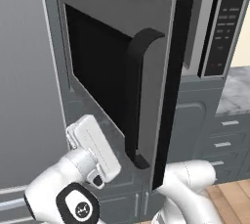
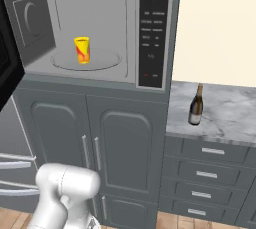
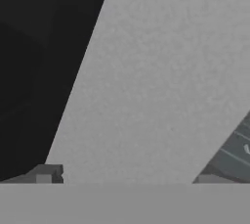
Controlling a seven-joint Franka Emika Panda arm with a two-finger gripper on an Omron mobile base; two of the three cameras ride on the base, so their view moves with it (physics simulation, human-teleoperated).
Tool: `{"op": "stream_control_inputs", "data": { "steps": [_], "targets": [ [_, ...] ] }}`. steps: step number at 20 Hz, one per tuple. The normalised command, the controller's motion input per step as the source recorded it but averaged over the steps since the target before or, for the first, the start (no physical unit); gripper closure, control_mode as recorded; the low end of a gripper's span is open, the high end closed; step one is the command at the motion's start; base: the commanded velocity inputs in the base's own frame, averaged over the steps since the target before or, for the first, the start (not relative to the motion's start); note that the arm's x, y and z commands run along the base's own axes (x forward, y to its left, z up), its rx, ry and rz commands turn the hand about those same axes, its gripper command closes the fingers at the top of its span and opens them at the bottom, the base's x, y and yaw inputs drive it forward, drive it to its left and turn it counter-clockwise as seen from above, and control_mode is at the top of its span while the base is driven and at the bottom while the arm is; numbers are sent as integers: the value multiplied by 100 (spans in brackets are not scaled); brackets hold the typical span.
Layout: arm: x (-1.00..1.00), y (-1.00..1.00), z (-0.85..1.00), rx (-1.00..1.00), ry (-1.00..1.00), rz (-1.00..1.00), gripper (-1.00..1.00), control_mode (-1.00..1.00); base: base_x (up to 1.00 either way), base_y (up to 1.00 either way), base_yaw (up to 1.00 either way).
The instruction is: Place the microwavable item in the microwave. Then, close the microwave door and press the start button.
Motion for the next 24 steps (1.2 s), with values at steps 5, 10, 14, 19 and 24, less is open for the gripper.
{"op": "stream_control_inputs", "data": {
  "steps": [5,10,14,19,24],
  "targets": [
    [48,-100,0,37,0,26,-100,-100,0,0,0],
    [56,-95,0,33,0,27,-100,-100,0,0,0],
    [61,-59,1,27,0,36,-100,-100,0,0,0],
    [78,-41,0,23,0,34,-100,-100,0,0,0],
    [88,-24,9,18,1,26,-100,-100,0,0,0]
  ]
}}
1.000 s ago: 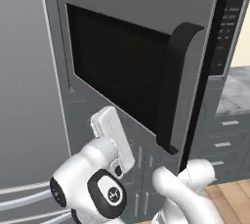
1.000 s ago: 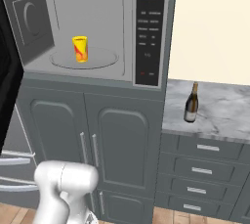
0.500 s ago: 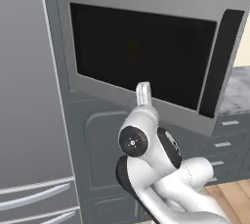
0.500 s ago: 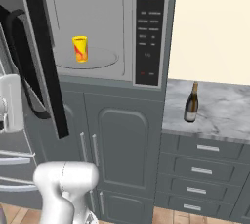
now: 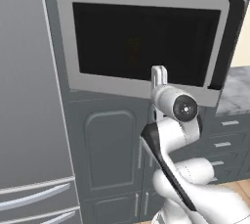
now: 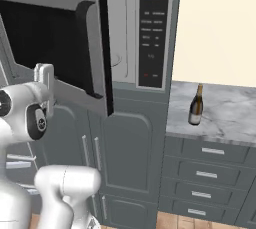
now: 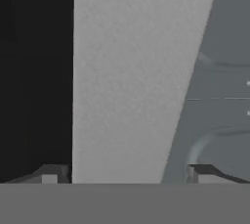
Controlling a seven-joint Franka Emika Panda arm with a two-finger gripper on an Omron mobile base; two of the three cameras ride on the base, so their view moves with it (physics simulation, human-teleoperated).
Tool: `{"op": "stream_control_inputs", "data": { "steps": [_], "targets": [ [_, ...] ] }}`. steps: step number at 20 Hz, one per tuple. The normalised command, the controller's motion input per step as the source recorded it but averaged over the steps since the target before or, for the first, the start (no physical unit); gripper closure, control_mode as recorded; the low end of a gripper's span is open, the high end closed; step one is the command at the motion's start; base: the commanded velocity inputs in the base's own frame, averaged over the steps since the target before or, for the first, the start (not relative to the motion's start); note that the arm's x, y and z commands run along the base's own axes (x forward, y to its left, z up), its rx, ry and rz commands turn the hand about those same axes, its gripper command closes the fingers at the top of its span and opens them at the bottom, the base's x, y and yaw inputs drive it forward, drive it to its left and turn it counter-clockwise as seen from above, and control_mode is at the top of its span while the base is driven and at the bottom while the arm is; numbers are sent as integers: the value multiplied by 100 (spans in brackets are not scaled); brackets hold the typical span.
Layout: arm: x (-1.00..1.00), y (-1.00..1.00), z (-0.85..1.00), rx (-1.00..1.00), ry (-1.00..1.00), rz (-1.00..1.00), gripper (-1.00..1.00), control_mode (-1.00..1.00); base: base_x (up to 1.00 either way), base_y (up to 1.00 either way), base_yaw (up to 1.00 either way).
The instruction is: Place the microwavable item in the microwave. Then, close the microwave door and press the start button.
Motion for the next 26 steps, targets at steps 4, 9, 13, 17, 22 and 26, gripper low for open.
{"op": "stream_control_inputs", "data": {
  "steps": [4,9,13,17,22,26],
  "targets": [
    [90,-16,26,12,8,17,-100,-100,0,0,0],
    [73,-4,24,5,12,14,-100,-100,0,0,0],
    [42,0,21,0,13,13,-100,-100,0,0,0],
    [45,0,-8,0,7,12,-100,-100,0,0,0],
    [16,-1,-23,0,4,12,-100,-100,0,0,0],
    [-100,-49,-3,2,-17,9,-100,-100,0,0,0]
  ]
}}
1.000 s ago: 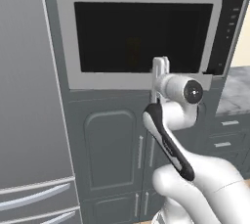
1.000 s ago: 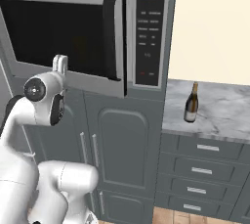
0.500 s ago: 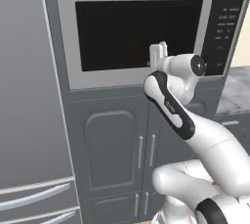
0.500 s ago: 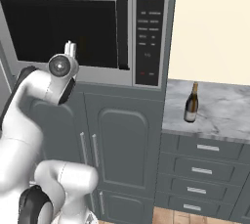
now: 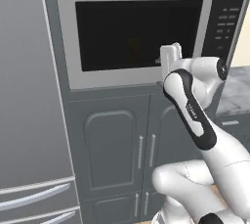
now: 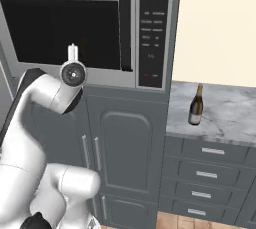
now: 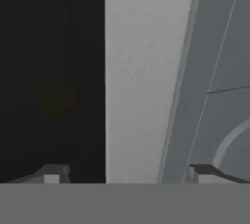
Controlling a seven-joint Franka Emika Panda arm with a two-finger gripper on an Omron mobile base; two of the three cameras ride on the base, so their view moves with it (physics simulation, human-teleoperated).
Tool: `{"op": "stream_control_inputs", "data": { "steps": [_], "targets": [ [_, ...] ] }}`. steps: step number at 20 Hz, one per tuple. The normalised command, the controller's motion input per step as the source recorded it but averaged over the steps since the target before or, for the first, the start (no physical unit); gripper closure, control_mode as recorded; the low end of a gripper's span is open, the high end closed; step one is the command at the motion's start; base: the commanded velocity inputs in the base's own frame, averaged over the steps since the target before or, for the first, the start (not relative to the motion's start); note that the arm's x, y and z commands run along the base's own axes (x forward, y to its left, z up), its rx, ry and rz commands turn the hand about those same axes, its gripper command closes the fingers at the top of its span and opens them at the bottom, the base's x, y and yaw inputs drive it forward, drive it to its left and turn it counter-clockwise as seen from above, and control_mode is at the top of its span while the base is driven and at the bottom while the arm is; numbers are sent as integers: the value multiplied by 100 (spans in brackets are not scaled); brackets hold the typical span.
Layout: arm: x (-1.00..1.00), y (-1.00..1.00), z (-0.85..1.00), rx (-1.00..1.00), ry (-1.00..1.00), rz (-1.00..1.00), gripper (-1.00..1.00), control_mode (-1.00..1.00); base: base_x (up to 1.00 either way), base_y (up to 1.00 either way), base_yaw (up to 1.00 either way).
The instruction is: Place the microwavable item in the microwave. Then, close the microwave door and press the start button.
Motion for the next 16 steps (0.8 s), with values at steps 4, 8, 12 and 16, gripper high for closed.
{"op": "stream_control_inputs", "data": {
  "steps": [4,8,12,16],
  "targets": [
    [-85,-100,19,15,-10,0,-100,-100,0,0,0],
    [-54,-100,18,27,0,0,-100,-100,0,0,0],
    [-31,-100,6,27,1,-1,-100,-100,0,0,0],
    [-4,-100,3,24,1,0,-100,-100,0,0,0]
  ]
}}
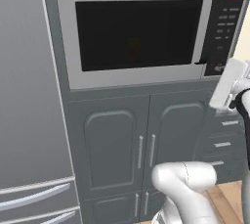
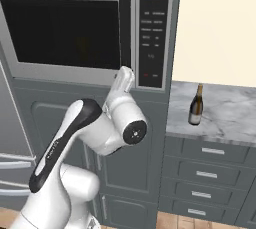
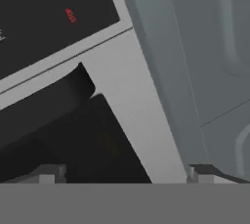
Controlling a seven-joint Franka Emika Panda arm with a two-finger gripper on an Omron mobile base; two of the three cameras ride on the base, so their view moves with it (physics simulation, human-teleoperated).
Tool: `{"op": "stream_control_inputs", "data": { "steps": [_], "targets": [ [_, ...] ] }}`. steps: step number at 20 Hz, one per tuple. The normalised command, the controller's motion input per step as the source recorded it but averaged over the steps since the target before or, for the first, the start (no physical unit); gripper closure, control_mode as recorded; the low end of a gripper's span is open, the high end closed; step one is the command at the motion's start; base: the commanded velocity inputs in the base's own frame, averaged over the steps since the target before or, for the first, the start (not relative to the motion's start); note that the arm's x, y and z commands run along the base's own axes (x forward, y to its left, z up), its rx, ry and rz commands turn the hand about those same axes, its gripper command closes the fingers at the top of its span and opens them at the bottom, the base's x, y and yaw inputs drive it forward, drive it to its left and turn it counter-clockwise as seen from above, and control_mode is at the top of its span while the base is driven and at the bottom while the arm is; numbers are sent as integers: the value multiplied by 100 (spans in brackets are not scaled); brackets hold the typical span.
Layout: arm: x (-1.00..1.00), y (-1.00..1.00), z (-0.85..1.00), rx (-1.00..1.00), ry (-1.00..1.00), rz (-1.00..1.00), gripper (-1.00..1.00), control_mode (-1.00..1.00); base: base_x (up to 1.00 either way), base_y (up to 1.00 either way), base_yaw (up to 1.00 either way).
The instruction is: Place the microwavable item in the microwave. Then, close the microwave door and press the start button.
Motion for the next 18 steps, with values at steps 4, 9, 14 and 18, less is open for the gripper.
{"op": "stream_control_inputs", "data": {
  "steps": [4,9,14,18],
  "targets": [
    [3,-81,0,19,0,0,-100,-100,0,0,0],
    [20,-55,0,13,0,1,-100,-100,0,0,0],
    [50,-35,-5,9,5,2,-100,-100,0,0,0],
    [66,0,-22,3,13,1,-100,-100,0,0,0]
  ]
}}
